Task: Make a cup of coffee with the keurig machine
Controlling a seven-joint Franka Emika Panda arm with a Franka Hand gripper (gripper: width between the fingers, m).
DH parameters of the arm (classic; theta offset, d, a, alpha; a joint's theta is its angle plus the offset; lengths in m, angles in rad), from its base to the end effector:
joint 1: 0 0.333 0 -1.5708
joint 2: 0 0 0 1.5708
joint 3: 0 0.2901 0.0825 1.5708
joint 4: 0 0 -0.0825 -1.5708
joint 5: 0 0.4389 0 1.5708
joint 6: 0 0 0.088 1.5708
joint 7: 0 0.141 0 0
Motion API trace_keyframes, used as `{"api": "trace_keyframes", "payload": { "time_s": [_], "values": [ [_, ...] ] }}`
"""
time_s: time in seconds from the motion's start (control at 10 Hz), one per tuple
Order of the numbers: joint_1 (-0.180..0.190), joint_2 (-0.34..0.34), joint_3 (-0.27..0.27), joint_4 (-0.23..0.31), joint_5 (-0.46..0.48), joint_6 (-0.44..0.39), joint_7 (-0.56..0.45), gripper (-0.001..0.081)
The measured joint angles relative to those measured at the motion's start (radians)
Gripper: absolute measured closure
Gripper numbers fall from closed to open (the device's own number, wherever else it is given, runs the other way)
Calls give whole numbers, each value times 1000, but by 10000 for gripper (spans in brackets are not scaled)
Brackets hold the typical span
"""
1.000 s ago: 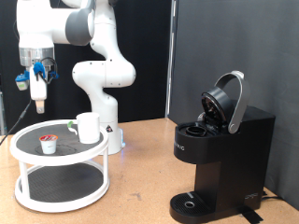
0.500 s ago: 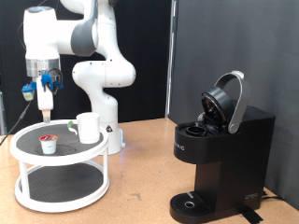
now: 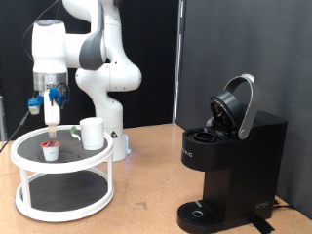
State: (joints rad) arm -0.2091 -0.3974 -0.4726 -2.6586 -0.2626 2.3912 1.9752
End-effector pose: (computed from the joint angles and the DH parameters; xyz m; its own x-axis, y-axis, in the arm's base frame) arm 0.3671 -0.2753 0.2702 -0.7691 -0.6387 -0.0222 -0.6337 0.7666 -0.1034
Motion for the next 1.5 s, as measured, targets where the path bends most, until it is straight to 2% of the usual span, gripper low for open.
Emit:
{"api": "trace_keyframes", "payload": {
  "time_s": [0.4, 0.7, 1.2, 1.4, 1.5],
  "values": [
    [-11, 65, 0, -19, -14, 91, 24, 72],
    [-11, 109, 0, -20, -13, 125, 26, 72],
    [-10, 135, 0, -21, 3, 136, 25, 72],
    [-10, 136, 0, -21, 25, 136, 13, 346],
    [-9, 135, 0, -21, 43, 136, 1, 346]
  ]
}}
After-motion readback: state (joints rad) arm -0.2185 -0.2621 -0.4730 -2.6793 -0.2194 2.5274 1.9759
